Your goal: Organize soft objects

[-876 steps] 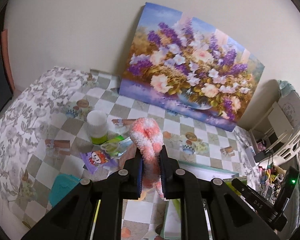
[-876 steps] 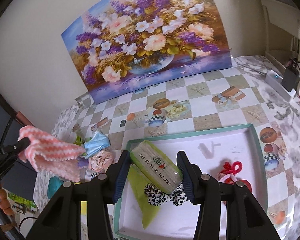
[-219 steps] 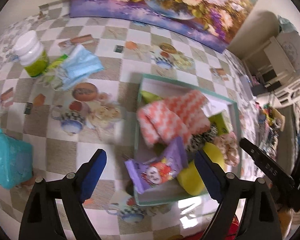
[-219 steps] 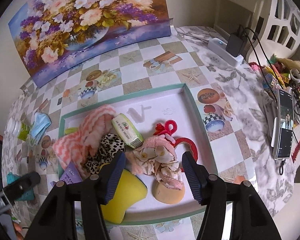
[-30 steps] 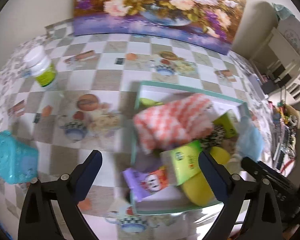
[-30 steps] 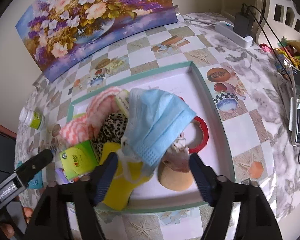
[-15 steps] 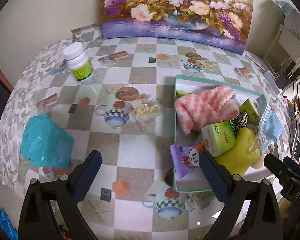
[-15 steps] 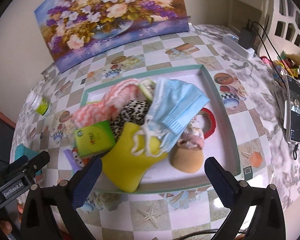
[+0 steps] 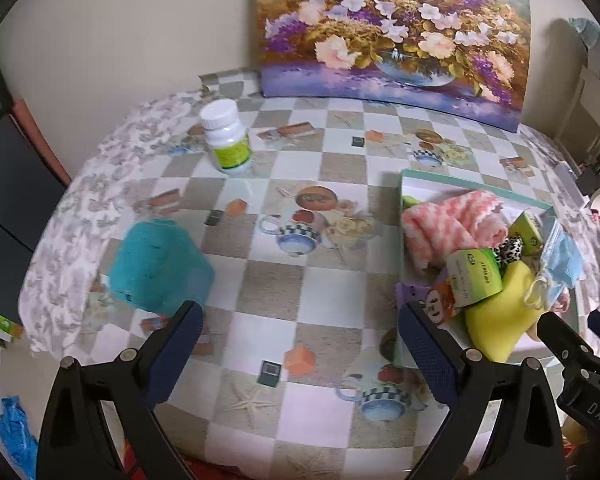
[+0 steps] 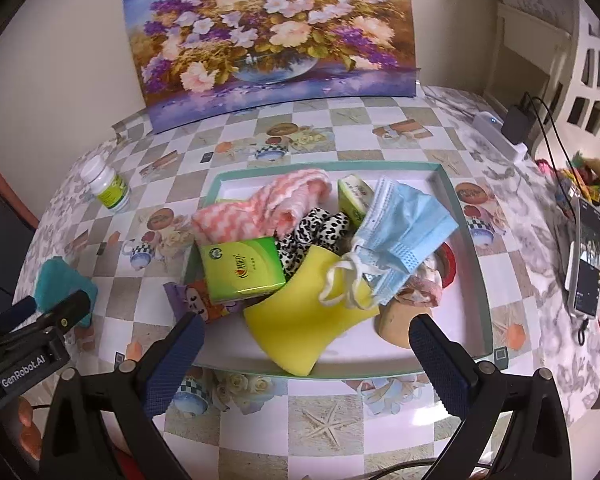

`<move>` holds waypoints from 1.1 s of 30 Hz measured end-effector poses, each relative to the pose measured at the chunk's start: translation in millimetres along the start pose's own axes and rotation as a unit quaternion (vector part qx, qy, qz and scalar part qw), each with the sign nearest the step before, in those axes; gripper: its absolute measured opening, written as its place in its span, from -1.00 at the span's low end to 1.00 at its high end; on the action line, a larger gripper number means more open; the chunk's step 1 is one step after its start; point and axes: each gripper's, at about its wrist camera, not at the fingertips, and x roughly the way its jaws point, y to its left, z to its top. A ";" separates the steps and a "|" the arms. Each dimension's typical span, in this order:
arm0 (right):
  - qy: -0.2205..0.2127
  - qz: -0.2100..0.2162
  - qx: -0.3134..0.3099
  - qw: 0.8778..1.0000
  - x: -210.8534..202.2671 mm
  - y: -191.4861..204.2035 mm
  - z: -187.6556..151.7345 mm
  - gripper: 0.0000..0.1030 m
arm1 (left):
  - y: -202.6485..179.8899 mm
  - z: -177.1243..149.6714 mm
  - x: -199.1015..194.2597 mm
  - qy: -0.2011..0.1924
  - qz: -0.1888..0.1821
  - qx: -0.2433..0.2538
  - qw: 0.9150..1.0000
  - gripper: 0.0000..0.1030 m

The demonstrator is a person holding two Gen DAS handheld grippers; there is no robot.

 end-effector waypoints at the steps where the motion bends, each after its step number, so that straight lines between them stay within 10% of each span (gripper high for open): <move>1: -0.001 -0.001 -0.002 1.000 -0.4 1.1 0.1 1.00 | 0.1 -1.2 -1.6 -0.003 0.004 0.002 1.000 0.90; 33: 0.011 -0.007 -0.027 1.000 5.2 14.4 -1.6 1.00 | 16.6 -4.6 20.9 0.056 0.031 -0.021 0.998 0.90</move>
